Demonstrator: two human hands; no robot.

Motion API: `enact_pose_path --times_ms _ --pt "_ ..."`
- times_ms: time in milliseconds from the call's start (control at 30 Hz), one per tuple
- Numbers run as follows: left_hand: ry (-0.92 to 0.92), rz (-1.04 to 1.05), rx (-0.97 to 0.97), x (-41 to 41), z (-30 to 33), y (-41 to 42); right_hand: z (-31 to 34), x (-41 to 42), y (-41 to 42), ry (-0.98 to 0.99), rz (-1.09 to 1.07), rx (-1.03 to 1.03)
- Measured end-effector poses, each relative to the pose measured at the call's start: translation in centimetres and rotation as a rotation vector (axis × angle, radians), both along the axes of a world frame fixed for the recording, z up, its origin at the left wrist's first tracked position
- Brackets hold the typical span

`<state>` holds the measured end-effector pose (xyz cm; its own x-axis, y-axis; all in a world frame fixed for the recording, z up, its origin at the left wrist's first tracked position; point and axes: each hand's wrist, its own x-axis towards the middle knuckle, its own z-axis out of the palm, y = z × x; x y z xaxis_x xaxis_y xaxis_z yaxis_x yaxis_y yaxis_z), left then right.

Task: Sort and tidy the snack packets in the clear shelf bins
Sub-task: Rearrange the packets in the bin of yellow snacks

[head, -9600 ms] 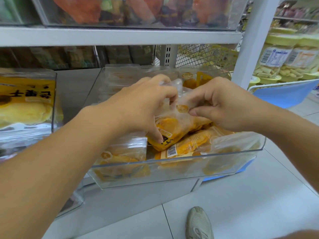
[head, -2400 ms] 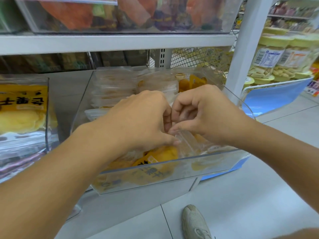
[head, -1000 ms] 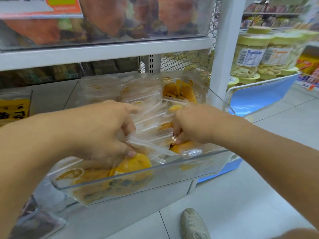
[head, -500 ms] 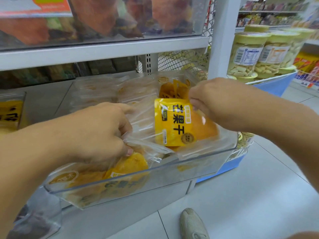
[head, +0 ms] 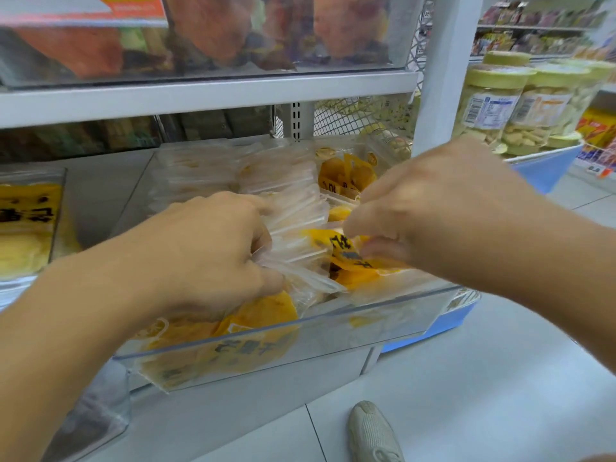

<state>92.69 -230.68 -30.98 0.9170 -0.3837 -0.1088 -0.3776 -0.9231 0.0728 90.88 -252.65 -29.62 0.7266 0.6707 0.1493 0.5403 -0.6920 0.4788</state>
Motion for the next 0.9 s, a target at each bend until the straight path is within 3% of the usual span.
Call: enact_pose_path --times_ms 100,267,367,567,667,900 --pt "0.023 -0.053 -0.021 0.5 -0.6 0.7 -1.2 1.6 0.4 0.298 -0.134 0.007" --pt "0.055 -0.102 -0.087 1.1 -0.8 1.1 0.3 2.8 0.7 0.359 -0.274 0.036" --pt "0.033 -0.151 -0.097 1.6 -1.3 1.5 -2.4 3.2 1.8 0.432 -0.204 0.053" --pt "0.003 -0.207 -0.133 1.8 -1.7 2.2 0.1 0.6 0.6 0.508 -0.128 0.676" --pt "0.016 -0.215 -0.119 1.8 -1.7 2.3 -1.3 -0.2 1.9 0.451 -0.267 0.498" --pt "0.019 -0.222 -0.150 2.1 -2.0 2.6 -4.8 1.2 3.9 0.425 -0.326 0.530"
